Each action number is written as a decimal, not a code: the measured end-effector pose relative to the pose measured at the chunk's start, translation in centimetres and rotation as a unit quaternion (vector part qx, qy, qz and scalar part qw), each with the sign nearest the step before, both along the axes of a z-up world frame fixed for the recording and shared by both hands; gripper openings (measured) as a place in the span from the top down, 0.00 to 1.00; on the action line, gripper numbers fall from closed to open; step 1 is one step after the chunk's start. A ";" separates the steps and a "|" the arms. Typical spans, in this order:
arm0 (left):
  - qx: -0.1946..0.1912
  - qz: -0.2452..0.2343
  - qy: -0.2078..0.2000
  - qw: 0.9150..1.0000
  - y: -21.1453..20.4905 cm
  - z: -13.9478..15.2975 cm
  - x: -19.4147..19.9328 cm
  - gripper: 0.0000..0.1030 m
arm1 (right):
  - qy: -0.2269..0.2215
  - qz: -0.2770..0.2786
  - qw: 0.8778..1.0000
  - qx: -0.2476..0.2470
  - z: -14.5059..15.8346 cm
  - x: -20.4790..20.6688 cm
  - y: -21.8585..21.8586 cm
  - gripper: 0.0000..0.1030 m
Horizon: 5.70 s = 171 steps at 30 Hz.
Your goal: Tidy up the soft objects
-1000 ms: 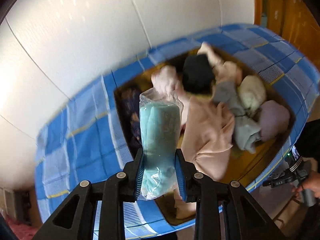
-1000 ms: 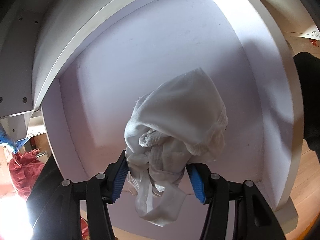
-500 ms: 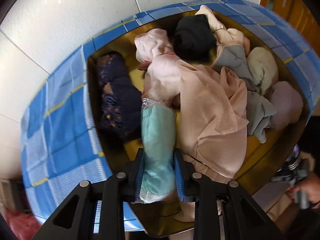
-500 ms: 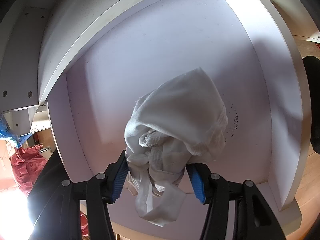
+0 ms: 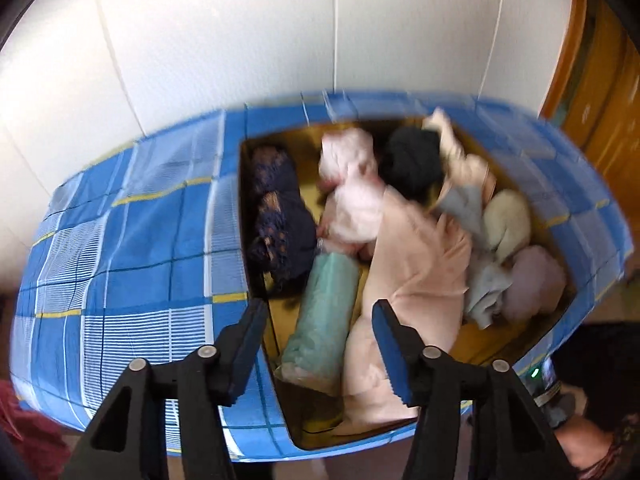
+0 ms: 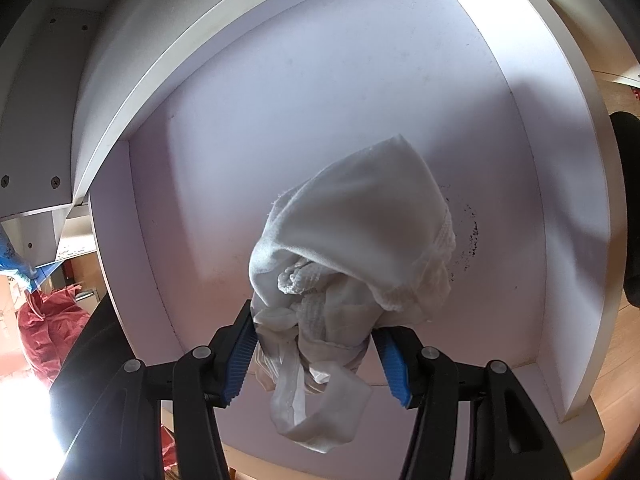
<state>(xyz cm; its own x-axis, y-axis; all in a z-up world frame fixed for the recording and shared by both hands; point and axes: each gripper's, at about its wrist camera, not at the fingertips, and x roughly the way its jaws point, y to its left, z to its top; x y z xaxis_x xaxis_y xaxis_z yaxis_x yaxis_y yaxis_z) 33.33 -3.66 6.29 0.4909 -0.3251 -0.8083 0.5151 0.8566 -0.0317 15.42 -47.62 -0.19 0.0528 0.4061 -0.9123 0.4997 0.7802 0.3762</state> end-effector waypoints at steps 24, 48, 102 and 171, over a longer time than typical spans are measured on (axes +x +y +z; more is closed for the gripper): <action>-0.211 0.103 -0.054 0.971 5.4 -4.2 -16.3 0.07 | -0.030 0.001 0.999 0.029 1.5 -0.6 0.4 0.45; -0.185 0.205 0.065 0.959 6.0 -13.2 -16.3 0.00 | -0.073 0.073 0.992 0.076 7.5 -4.1 1.3 0.45; -0.145 0.191 0.042 0.970 4.4 -11.9 -15.7 0.00 | -0.190 0.241 0.935 -0.180 25.8 29.5 8.8 0.43; -0.080 0.267 -0.069 0.958 4.7 -7.2 -18.7 0.00 | -0.366 0.201 0.871 -0.260 26.1 4.9 7.6 0.52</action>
<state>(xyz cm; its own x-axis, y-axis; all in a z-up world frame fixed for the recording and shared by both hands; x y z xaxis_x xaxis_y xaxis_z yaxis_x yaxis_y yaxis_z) 14.58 1.04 -0.89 0.7200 -0.1123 -0.6848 0.0132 0.9888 -0.1484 20.28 -39.98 25.94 0.6458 0.0690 -0.7604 -0.0787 0.9966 0.0236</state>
